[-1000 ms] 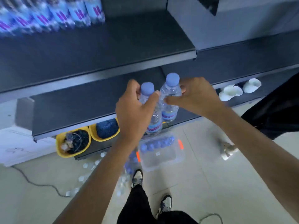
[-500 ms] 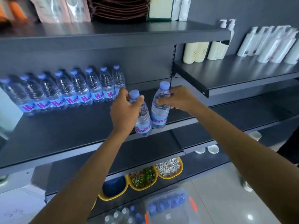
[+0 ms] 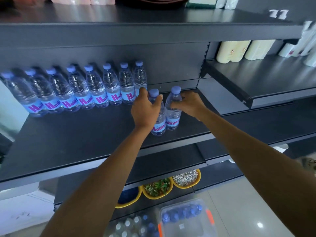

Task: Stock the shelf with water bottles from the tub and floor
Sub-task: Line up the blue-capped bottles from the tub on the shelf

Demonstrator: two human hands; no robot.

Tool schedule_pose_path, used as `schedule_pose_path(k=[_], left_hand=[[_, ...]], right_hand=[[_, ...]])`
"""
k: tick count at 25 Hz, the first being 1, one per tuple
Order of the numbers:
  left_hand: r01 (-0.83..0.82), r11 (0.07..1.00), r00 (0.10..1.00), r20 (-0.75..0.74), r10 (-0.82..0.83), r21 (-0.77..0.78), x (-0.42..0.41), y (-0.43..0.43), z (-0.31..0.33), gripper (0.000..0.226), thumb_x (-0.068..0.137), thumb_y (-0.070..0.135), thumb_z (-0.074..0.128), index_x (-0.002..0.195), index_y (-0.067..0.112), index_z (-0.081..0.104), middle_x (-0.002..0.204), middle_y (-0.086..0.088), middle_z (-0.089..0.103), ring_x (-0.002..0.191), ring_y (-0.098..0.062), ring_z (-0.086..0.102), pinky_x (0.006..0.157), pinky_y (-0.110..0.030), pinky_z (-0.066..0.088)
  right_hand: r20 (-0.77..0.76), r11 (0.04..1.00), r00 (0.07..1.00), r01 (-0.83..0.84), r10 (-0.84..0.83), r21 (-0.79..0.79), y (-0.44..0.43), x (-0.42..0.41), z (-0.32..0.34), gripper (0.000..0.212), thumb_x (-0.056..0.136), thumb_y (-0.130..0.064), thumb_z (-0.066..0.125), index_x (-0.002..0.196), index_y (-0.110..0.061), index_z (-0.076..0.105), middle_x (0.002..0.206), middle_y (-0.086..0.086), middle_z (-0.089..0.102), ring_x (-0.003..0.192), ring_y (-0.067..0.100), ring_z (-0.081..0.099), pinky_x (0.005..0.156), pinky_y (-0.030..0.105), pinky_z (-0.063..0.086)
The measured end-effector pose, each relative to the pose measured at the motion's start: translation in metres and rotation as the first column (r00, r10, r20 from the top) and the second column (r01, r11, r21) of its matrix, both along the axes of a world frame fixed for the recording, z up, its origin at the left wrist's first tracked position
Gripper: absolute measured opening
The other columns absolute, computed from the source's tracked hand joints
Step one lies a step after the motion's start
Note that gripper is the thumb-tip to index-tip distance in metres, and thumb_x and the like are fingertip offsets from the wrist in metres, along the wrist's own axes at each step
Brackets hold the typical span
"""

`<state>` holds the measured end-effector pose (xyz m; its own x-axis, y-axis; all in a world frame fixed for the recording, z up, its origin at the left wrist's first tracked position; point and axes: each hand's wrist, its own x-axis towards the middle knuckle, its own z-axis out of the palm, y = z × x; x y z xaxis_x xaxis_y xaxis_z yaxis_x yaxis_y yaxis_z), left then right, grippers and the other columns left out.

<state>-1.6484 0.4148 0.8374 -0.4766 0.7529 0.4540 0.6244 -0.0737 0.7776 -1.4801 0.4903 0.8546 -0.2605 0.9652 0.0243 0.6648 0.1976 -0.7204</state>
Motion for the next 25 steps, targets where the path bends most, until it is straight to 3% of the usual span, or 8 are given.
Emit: schedule_pose_path(k=[3, 6, 8, 10, 13, 17, 21, 25], left_hand=[[0.001, 1.000, 1.000, 0.010, -0.001, -0.010, 0.003, 0.010, -0.007, 0.036, 0.093, 0.045, 0.066, 0.105, 0.013, 0.053, 0.097, 0.001, 0.071, 0.091, -0.027, 0.070, 0.080, -0.046, 0.055], [0.058, 0.997, 0.995, 0.084, -0.062, 0.047, 0.011, 0.009, -0.027, 0.037, 0.090, 0.051, 0.065, 0.110, 0.023, 0.051, 0.102, 0.010, 0.069, 0.093, -0.013, 0.068, 0.081, -0.042, 0.056], [0.172, 0.982, 0.964, 0.190, -0.183, 0.075, 0.009, 0.002, -0.048, 0.055, 0.083, 0.047, 0.075, 0.128, 0.030, 0.048, 0.122, 0.011, 0.065, 0.111, -0.006, 0.064, 0.094, -0.039, 0.056], [0.233, 0.972, 0.945, 0.230, -0.232, 0.022, 0.005, -0.005, -0.077, 0.088, 0.074, 0.037, 0.087, 0.147, 0.026, 0.038, 0.138, 0.006, 0.057, 0.128, -0.013, 0.057, 0.105, -0.040, 0.051], [0.277, 0.955, 0.911, 0.347, -0.225, -0.109, 0.004, -0.016, -0.111, 0.090, 0.068, 0.030, 0.089, 0.144, 0.022, 0.041, 0.131, 0.004, 0.063, 0.119, -0.011, 0.064, 0.098, -0.041, 0.058], [0.152, 0.972, 0.962, 0.253, -0.103, -0.181, 0.011, -0.010, -0.124, 0.058, 0.071, 0.041, 0.083, 0.117, 0.017, 0.058, 0.112, 0.002, 0.068, 0.103, -0.013, 0.068, 0.085, -0.044, 0.061], [-0.027, 0.972, 0.976, 0.204, 0.076, -0.234, 0.022, 0.017, -0.123, 0.059, 0.071, 0.037, 0.088, 0.112, 0.009, 0.057, 0.109, -0.007, 0.064, 0.105, -0.028, 0.062, 0.090, -0.051, 0.054], [-0.186, 0.942, 0.971, 0.097, 0.220, -0.280, 0.026, 0.045, -0.119, 0.065, 0.075, 0.042, 0.084, 0.120, 0.007, 0.054, 0.119, -0.011, 0.062, 0.115, -0.032, 0.055, 0.099, -0.049, 0.046]], right_hand=[[-0.131, 0.999, 0.991, 0.022, -0.027, -0.042, 0.009, -0.011, -0.015, 0.029, 0.083, -0.036, 0.073, 0.108, -0.023, 0.067, 0.105, -0.003, 0.073, 0.095, 0.014, 0.070, 0.087, 0.036, 0.057], [-0.344, 0.995, 0.936, 0.047, -0.074, -0.088, 0.005, -0.020, -0.037, 0.044, 0.080, -0.036, 0.073, 0.119, -0.026, 0.056, 0.109, -0.007, 0.068, 0.098, 0.009, 0.067, 0.080, 0.030, 0.055], [-0.414, 0.995, 0.905, 0.090, -0.102, -0.049, 0.003, -0.024, -0.050, 0.046, 0.083, -0.031, 0.080, 0.118, -0.021, 0.052, 0.107, -0.006, 0.067, 0.094, 0.008, 0.068, 0.080, 0.032, 0.057], [-0.446, 0.995, 0.891, 0.099, -0.088, 0.001, 0.006, -0.021, -0.057, 0.051, 0.082, -0.031, 0.082, 0.116, -0.018, 0.047, 0.104, -0.006, 0.067, 0.090, 0.008, 0.070, 0.079, 0.031, 0.060], [-0.431, 0.997, 0.901, -0.008, 0.042, 0.081, 0.011, -0.008, -0.063, 0.048, 0.080, -0.039, 0.077, 0.112, -0.024, 0.046, 0.105, -0.006, 0.066, 0.092, 0.007, 0.070, 0.075, 0.022, 0.058], [-0.384, 0.983, 0.918, -0.033, 0.101, 0.180, 0.027, 0.009, -0.068, 0.039, 0.085, -0.029, 0.068, 0.119, -0.015, 0.055, 0.111, 0.003, 0.056, 0.110, 0.024, 0.060, 0.094, 0.048, 0.056], [-0.529, 0.992, 0.841, -0.061, 0.113, 0.115, 0.028, 0.016, -0.074, 0.059, 0.084, -0.031, 0.067, 0.137, -0.014, 0.046, 0.116, -0.005, 0.065, 0.108, 0.009, 0.068, 0.088, 0.029, 0.058], [-0.447, 0.977, 0.870, -0.161, 0.208, 0.143, 0.021, 0.016, -0.103, 0.078, 0.080, -0.014, 0.078, 0.146, -0.020, 0.035, 0.135, 0.002, 0.055, 0.124, 0.014, 0.060, 0.100, 0.039, 0.057]])
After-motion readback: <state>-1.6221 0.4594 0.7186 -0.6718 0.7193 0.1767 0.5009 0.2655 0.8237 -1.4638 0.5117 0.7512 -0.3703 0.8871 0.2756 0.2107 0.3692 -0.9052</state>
